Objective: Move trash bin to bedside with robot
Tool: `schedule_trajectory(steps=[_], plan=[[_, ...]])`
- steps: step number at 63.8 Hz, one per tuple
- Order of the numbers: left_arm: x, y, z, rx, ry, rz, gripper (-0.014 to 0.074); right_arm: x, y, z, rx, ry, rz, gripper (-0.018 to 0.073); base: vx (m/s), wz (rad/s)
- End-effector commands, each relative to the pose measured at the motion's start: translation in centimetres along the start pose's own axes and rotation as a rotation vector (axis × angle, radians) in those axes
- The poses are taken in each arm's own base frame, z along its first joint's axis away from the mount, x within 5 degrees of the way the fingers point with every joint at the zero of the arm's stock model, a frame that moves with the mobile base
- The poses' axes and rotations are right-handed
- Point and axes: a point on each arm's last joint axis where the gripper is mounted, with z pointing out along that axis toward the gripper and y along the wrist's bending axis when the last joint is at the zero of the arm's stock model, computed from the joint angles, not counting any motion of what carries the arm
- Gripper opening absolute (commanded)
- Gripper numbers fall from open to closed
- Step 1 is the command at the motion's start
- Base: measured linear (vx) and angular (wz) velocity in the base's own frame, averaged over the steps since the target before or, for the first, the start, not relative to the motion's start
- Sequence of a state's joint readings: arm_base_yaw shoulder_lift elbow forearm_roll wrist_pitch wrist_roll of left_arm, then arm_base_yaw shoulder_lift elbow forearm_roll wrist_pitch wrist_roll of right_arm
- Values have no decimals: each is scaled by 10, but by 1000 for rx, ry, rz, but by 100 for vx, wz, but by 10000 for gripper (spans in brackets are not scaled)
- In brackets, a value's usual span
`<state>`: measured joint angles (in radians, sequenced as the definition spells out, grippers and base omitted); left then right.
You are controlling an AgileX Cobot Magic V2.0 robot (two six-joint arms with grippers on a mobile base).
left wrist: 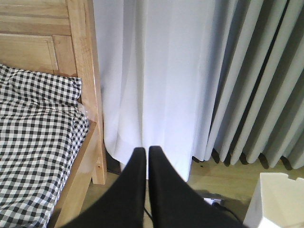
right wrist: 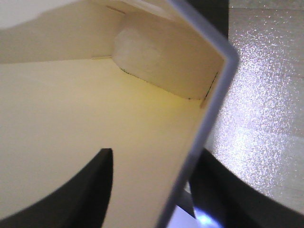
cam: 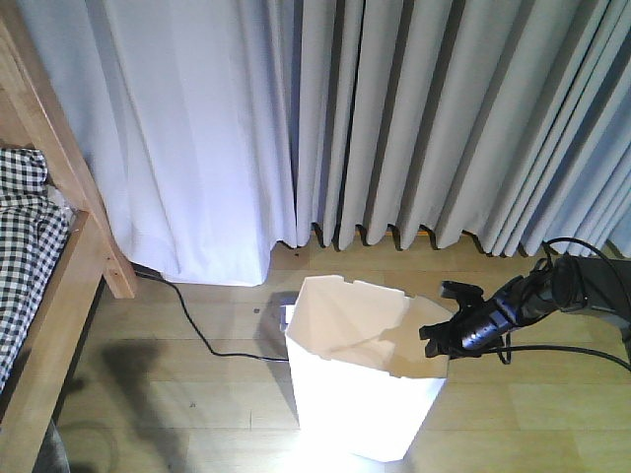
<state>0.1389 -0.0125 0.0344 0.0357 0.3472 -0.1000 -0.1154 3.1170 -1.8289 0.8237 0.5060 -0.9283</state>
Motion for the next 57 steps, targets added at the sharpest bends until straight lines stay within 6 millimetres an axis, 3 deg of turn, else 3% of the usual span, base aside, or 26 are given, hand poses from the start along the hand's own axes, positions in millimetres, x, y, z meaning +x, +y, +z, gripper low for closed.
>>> schedule_trajectory(steps=[1, 10, 30, 41, 57], plan=[[-5, -1, -1, 11, -76, -6, -6, -24, 7, -24, -17, -51, -18, 454, 0, 0], [-5, -1, -1, 11, -76, -6, -6, -26, 7, -27, -6, -63, -21, 512, 0, 0], [-5, -1, -1, 11, -76, -6, -6, -40, 7, -41, 22, -117, -25, 519, 0, 0], [-5, -1, -1, 11, -76, -6, -6, -30, 13, -43, -93, -17, 21, 519, 0, 0], [-5, -1, -1, 11, -76, -6, -6, -36, -8, -70, -58, -24, 6, 519, 0, 0]])
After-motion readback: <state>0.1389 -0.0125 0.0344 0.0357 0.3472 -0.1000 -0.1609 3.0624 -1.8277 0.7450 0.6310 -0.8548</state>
